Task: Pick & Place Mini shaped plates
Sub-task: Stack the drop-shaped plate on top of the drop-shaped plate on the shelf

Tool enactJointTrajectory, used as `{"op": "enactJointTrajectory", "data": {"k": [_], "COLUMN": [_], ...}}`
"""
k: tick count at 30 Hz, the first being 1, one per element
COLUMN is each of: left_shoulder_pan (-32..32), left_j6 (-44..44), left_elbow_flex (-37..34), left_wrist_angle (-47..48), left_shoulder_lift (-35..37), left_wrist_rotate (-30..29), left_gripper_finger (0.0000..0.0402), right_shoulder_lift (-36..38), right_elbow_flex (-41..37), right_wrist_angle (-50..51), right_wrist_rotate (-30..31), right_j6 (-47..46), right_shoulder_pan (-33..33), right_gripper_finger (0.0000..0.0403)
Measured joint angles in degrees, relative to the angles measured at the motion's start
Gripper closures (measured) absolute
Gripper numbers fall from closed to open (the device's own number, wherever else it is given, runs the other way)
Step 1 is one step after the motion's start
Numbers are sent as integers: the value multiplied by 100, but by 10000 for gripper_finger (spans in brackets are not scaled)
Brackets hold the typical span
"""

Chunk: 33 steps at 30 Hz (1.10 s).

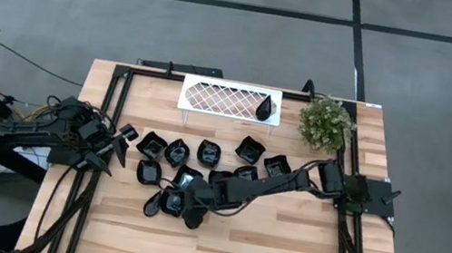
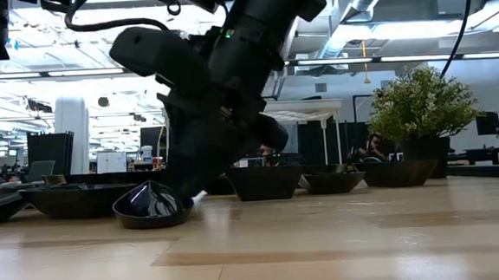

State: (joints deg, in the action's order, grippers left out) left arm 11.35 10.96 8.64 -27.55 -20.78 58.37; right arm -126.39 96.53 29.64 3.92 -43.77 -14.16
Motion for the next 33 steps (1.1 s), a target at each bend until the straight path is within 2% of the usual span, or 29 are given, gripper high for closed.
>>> {"op": "enactJointTrajectory", "data": {"k": [3, 12, 17, 33], "left_shoulder_pan": [-2, -2, 0, 0], "left_j6": [0, 0, 0, 0], "left_elbow_flex": [0, 0, 0, 0], "left_wrist_angle": [2, 0, 2, 0], "left_shoulder_lift": [0, 0, 0, 0], "left_wrist_rotate": [0, 0, 0, 0], "left_gripper_finger": [219, 219, 219, 219], "right_shoulder_lift": [0, 7, 7, -33], "right_elbow_flex": [140, 502, 503, 392], "right_wrist_angle": [321, 331, 488, 488], "right_wrist_rotate": [6, 9, -230, -249], "right_j6": [17, 232, 236, 338], "right_shoulder_pan": [18, 48, -68, -255], "right_gripper_finger": [294, 294, 294, 294]}}
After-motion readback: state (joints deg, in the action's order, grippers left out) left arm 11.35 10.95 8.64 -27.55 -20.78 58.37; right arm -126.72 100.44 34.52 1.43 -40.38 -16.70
